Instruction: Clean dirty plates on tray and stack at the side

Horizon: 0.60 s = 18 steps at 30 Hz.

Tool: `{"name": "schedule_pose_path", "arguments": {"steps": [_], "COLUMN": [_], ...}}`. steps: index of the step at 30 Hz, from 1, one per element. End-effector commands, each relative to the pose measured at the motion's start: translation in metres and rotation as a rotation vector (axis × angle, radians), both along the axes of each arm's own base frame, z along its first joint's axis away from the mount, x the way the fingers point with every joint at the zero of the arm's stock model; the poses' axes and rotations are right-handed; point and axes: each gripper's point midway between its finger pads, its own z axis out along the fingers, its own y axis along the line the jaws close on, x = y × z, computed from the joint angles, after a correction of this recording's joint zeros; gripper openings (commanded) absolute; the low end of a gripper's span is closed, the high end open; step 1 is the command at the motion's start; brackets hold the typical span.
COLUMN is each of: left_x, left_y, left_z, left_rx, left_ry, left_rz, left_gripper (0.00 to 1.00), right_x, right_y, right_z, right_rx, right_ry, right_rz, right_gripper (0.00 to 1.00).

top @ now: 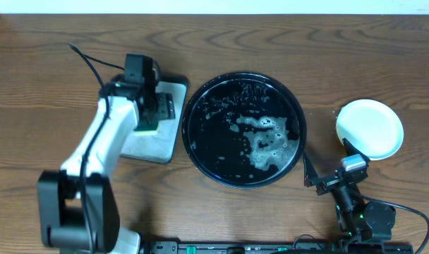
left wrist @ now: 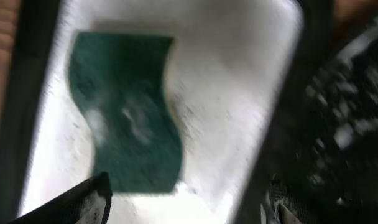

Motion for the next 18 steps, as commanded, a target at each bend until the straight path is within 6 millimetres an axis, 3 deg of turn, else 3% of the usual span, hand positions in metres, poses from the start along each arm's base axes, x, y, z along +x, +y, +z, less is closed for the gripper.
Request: {"name": "schedule_pose_path", "arguments": {"steps": [1,3,7,13,18], "left_x": [-0.023,-0.038,-0.067,-0.110,-0.120], "left_y": [-0.029,-0.031,-0.013,0.017,0.021], "left_z": [0.034,0.045,0.064,0.069,0.101], "left_rx": [-0.008,0.055,0.149,0.128,0.010], "left_ry": [-0.097,-0.148,-0.253,-0.356,-0.646], "left_rz": [-0.101,-0.143,-0.128,-0.052,-0.009], "left_gripper": [0.82,0.82,0.82,0.82,0.82], "right_x": [-0.001,-0.001,-0.001,-0.001,-0.001], "right_y": [0.005,0.005,0.005,0.005,0.005], "right_z": [-0.001,-0.001,-0.001,-0.001,-0.001], "right_rx": [-0.007,-0.007,-0.007,-0.007,-0.007], "right_ry": [-0.001,-0.001,-0.001,-0.001,-0.001], "right_rz": [0.022,0.022,0.022,0.022,0.022], "right_gripper": [0.99,0.99,0.99,0.99,0.99]}}
